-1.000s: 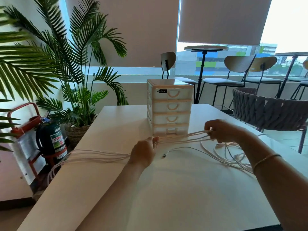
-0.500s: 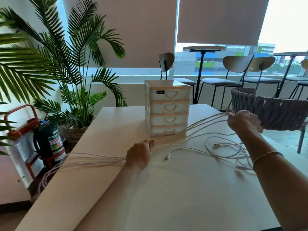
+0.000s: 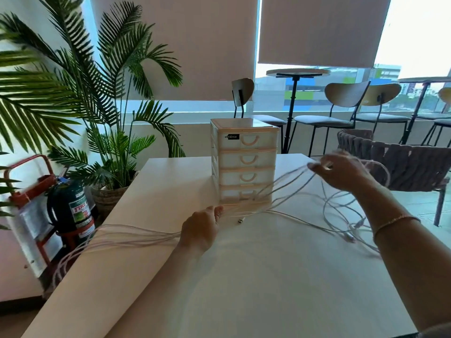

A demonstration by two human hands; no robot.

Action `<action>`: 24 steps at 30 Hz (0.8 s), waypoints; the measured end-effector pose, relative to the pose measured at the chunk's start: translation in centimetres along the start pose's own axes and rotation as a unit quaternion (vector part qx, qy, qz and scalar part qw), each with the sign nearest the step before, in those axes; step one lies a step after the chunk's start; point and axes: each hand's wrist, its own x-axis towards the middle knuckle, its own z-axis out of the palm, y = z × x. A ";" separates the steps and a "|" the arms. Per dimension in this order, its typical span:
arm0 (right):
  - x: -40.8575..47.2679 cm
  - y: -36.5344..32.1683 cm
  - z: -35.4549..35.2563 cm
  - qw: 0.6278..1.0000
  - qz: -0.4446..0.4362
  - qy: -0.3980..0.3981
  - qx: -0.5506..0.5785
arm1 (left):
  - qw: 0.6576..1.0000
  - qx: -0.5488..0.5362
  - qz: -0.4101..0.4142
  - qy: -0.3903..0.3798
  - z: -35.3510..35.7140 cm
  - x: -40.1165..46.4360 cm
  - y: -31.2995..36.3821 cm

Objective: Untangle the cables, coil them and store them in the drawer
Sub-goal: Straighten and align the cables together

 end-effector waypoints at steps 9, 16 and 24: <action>-1.8 -1.1 3.4 0.959 0.097 -0.214 -0.158 | 1.000 -0.015 -0.004 0.007 -0.4 -0.1 0.3; -4.0 -2.6 6.3 0.935 0.071 -0.304 -0.166 | 0.999 -0.026 0.000 0.025 -0.4 -0.3 0.2; -4.4 0.1 4.3 0.935 0.197 -0.213 -0.206 | 0.999 -0.015 0.028 0.029 0.1 -0.5 0.7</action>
